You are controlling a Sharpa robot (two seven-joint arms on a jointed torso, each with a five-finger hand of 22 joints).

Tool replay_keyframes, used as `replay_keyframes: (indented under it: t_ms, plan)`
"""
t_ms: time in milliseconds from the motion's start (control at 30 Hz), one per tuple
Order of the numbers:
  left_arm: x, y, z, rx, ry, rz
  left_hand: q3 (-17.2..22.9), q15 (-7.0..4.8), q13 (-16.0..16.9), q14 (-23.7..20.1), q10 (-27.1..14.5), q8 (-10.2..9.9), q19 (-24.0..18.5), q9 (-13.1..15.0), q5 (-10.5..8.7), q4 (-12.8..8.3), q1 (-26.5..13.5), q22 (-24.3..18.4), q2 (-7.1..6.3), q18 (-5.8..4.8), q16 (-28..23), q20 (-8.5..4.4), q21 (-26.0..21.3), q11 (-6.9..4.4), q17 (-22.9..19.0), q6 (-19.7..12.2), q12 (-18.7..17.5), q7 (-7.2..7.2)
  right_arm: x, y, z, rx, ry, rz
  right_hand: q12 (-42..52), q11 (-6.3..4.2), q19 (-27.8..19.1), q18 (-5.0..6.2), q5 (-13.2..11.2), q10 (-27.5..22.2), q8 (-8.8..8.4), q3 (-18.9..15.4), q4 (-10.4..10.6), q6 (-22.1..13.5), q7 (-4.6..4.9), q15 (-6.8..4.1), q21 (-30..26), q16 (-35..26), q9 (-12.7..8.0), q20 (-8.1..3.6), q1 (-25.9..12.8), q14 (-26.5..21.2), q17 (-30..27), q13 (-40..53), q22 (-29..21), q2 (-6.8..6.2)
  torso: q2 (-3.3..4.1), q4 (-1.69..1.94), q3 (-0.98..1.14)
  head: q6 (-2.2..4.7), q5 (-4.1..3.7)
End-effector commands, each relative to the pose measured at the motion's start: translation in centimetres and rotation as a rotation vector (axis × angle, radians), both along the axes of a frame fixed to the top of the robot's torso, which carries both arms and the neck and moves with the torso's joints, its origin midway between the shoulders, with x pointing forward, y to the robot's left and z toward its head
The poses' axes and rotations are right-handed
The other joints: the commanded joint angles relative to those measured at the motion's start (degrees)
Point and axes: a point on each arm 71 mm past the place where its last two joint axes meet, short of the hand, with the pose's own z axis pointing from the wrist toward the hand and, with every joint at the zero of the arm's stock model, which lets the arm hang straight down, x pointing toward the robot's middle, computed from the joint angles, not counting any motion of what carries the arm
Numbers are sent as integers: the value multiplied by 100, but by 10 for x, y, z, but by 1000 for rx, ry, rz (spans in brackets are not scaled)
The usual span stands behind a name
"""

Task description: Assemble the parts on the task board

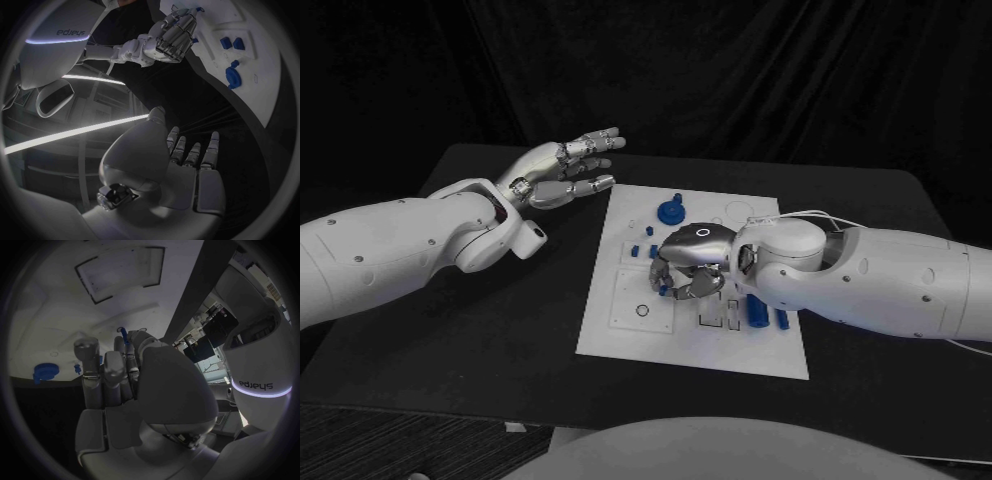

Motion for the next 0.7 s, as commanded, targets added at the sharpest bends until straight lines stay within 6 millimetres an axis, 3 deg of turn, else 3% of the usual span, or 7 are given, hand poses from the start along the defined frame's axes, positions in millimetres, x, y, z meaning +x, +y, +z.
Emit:
replay_keyframes:
  t_ms: [33,700]
  plan:
    - [-1,-2,0,-14,7,-12,41,35,-5,-12,0,0,-31,-1,22,4,74,-6,-3,-5,-21,9,-25,26,-5,21,-5,32,-1,2,1,28,-22,7,-24,4,-41,61,-44,45,-34,44,-10,-37,9,-4,-25,-32,1,7,21,-29,-2,-10,542,35,-8,4,4,0,-6]
    - [-1,-1,-2,-11,16,-11,47,44,-6,-12,-4,3,-30,1,24,4,82,-7,0,-5,-21,9,-25,30,-5,39,-12,36,-1,-2,-3,16,-12,-6,-35,12,-67,69,-63,28,-41,76,-68,-53,20,-1,-60,-45,-8,9,59,-46,-17,-22,534,34,-9,-1,5,0,29]
